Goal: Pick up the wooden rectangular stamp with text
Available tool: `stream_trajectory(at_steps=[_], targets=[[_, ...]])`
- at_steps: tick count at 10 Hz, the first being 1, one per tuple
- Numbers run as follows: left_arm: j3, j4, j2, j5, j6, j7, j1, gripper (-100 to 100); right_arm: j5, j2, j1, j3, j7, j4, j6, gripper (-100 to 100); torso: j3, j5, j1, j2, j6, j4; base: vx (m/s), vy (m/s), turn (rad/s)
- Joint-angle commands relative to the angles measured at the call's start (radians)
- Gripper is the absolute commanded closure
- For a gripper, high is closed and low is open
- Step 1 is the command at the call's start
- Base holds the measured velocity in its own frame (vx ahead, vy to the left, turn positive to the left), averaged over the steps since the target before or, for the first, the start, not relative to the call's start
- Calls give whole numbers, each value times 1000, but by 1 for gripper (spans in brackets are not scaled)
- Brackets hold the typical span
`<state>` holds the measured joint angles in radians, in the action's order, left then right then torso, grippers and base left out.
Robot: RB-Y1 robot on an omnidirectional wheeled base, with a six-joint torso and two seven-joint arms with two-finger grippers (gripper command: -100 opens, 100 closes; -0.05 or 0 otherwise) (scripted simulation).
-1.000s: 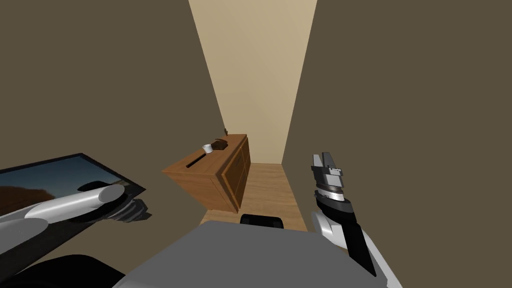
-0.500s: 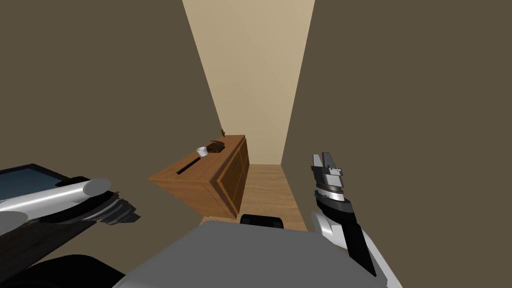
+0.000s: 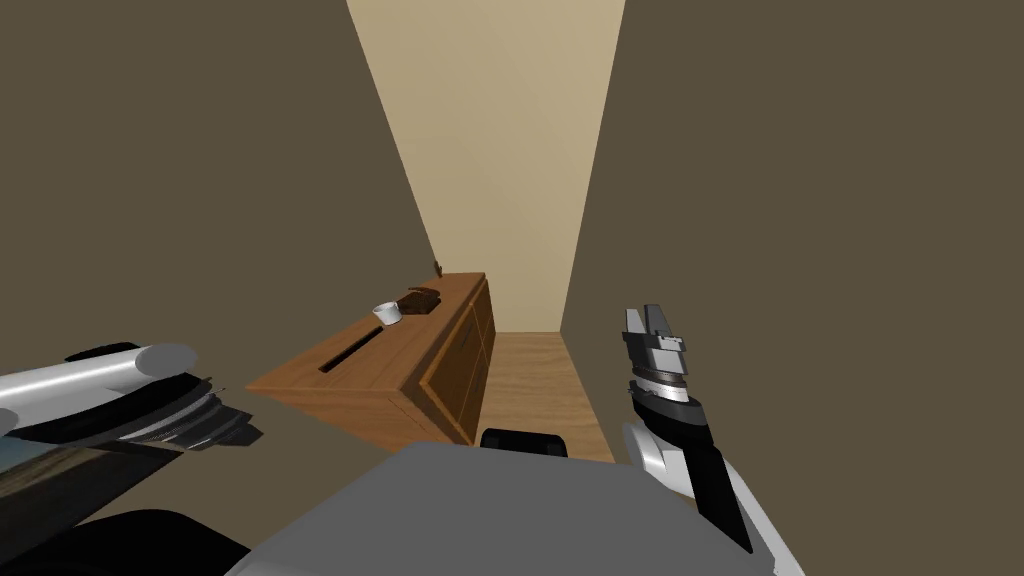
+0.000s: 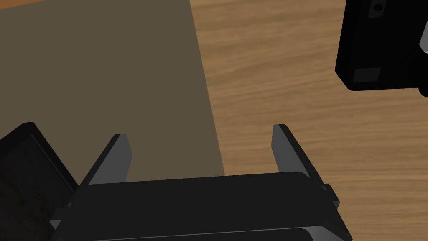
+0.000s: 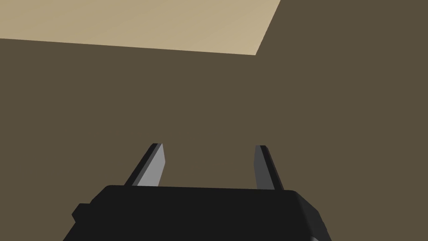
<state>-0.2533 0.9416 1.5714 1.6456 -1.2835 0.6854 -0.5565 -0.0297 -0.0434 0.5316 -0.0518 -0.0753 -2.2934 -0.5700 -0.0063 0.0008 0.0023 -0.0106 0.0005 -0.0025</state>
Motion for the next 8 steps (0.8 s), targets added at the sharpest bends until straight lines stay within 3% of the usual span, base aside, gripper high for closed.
stream_trajectory(at_steps=[1, 2, 3, 6, 8], targets=[[1, -46, 30, 46, -50, 10, -2, -100, 0, 0, 0, 0, 0, 0, 0, 0, 0, 0, 0, 0, 0, 0, 141, 21, -128], [1, -46, 30, 46, -53, 10, -2, -100, 0, 0, 0, 0, 0, 0, 0, 0, 0, 0, -1, 0, 0, 0, 123, 32, -54], [5, -77, 49, 81, -89, 23, -2, -100, 0, 0, 0, 0, 0, 0, 0, 0, 1, 0, -1, 1, 0, 0, 163, 39, -105], [22, -141, 73, 163, -165, 51, -1, -100, 0, 0, 0, 0, 0, 0, 0, 0, -5, 0, 1, -9, 1, -2, 269, 68, -171], [32, -161, 70, 192, -189, 61, -1, -100, 0, 0, 0, 0, 0, 0, 0, 0, -5, 1, 1, -8, 0, -2, 229, 69, -110]])
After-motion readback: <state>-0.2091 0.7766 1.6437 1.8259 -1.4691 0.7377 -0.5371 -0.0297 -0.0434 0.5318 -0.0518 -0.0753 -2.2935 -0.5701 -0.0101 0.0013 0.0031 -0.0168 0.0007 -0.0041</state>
